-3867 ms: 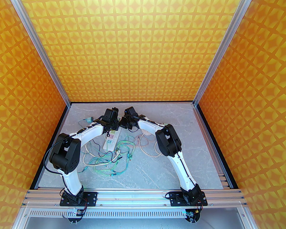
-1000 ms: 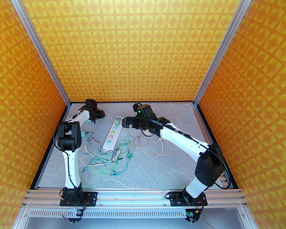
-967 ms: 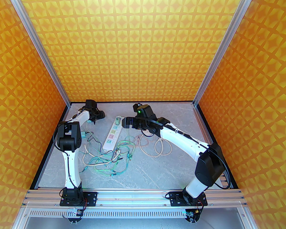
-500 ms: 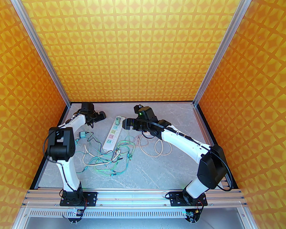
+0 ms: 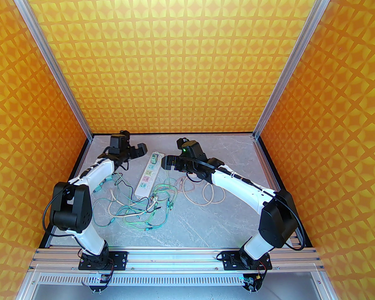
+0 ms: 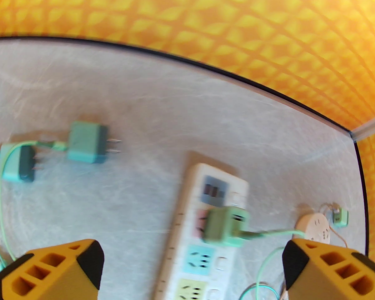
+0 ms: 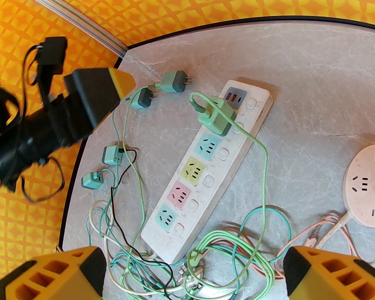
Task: Pull the plug off the socket
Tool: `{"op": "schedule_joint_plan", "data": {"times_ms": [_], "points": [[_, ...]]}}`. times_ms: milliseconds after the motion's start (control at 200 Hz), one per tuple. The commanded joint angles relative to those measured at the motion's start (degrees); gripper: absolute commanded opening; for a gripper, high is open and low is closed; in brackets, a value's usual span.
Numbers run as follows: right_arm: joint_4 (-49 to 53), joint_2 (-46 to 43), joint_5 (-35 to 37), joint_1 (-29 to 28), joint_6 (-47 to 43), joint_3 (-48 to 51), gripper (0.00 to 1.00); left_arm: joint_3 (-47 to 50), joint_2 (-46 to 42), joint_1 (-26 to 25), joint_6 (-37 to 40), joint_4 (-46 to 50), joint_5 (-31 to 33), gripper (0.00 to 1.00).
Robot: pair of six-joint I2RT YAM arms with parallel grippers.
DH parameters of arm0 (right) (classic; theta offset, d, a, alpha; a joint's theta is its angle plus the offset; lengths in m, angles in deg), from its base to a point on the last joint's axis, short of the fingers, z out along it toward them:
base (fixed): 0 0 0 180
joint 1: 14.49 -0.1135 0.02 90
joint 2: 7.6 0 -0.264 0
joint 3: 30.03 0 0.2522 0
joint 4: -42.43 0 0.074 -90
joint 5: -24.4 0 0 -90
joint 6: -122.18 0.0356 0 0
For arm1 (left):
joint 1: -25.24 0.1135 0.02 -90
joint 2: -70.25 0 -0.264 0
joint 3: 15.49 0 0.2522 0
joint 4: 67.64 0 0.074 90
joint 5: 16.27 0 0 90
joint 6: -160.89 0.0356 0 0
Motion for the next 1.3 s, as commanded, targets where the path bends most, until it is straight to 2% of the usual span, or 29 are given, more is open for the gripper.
{"op": "schedule_joint_plan", "data": {"times_ms": [0, 35, 160, 315, 360, 680, 775, 930, 975, 1035, 1105, 1185, 1295], "points": [[-0.7, 1.1, 2.0, 1.0, 1.9, 0.4, 0.99, 2.2, -0.6, -3.4, 4.5, -3.3, 5.7, 0.99], [-0.4, 1.0, 2.7, 1.1, 2.1, 0.5, 0.98, 3.0, -0.5, -3.9, 4.5, -3.8, 6.5, 1.0], [0.6, 0.2, 4.9, 1.5, 1.6, 0.5, 0.98, 8.7, -1.1, -4.8, 4.4, -9.3, 7.5, 0.9], [1.0, 0.2, 4.3, 2.8, 2.0, 0.7, 0.98, 10.4, 1.6, -6.9, 9.0, -11.7, 7.5, 0.79], [0.8, 0.3, 3.8, 3.2, 2.2, 0.8, 0.98, 9.9, 2.8, -7.7, 10.5, -12.0, 7.5, 0.73], [1.2, 1.2, 2.6, 4.9, 2.2, 0.7, 0.98, 1.2, 12.3, -8.3, 15.1, -8.9, 9.4, 0.68], [1.4, 1.3, 2.4, 5.3, 1.9, 0.7, 0.98, -0.9, 14.2, -8.3, 16.1, -8.5, 9.7, 0.6], [1.4, 2.4, 2.0, 6.0, 1.9, 0.7, 0.99, -4.7, 17.7, -8.3, 17.5, -6.6, 9.7, 0.57], [1.6, 3.0, 1.7, 6.2, 2.1, 0.4, 0.99, -5.4, 18.4, -8.3, 18.0, -6.2, 9.7, 0.51], [1.8, 3.7, 1.0, 6.7, 2.2, 0.0, 0.98, -5.9, 19.0, -8.4, 18.4, -6.0, 9.9, 0.49], [2.0, 4.8, 0.8, 7.2, 2.3, -0.9, 0.98, -6.0, 19.2, -8.3, 18.7, -5.9, 9.9, 0.37], [2.1, 7.2, -0.7, 7.8, 1.7, -2.9, 0.99, -5.7, 18.8, -8.4, 19.0, -5.6, 9.9, 0.31], [1.7, 10.7, -2.5, 8.5, 1.0, -6.0, 0.99, -5.2, 18.1, -9.0, 19.6, -5.5, 9.9, 0.28]]}}
